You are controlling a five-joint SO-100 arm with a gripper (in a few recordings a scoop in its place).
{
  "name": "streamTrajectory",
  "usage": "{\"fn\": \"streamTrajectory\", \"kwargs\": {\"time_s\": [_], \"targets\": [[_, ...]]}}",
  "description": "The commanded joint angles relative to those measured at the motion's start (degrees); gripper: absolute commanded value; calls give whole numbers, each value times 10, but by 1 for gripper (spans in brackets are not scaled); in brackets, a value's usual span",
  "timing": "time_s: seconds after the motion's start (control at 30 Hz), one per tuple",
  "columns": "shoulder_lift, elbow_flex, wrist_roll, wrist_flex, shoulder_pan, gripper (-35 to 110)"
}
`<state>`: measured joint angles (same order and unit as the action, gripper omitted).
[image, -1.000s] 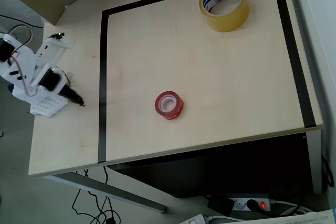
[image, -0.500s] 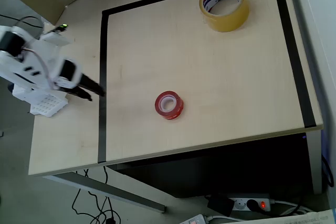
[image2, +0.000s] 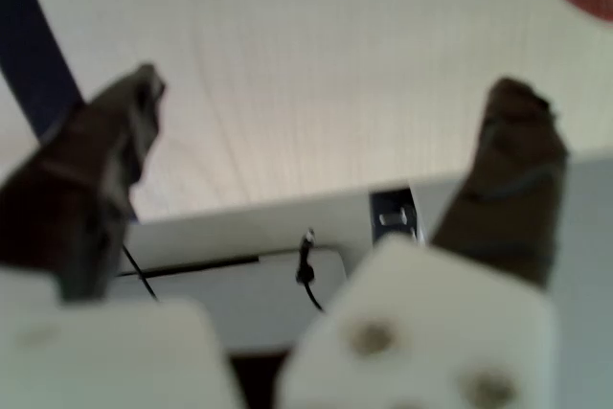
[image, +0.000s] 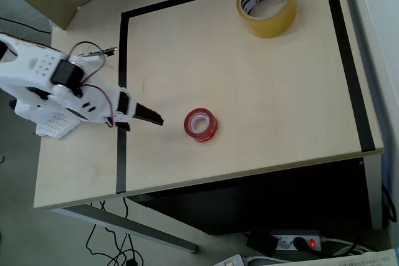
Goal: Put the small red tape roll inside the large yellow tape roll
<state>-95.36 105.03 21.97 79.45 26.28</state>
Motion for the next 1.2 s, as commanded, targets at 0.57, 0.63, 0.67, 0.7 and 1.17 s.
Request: {"fn": "streamTrajectory", "kwargs": {"time_s": [0.57,0.63,0.67,0.7,1.17], "targets": [[127,-150,57,-36,-45,35],[138,-158,57,-40,-45,35],[146,-163,57,-42,-45,35],[157,-170,57,-42,-45,35],[238,-197,57,-67,-39,28]]}}
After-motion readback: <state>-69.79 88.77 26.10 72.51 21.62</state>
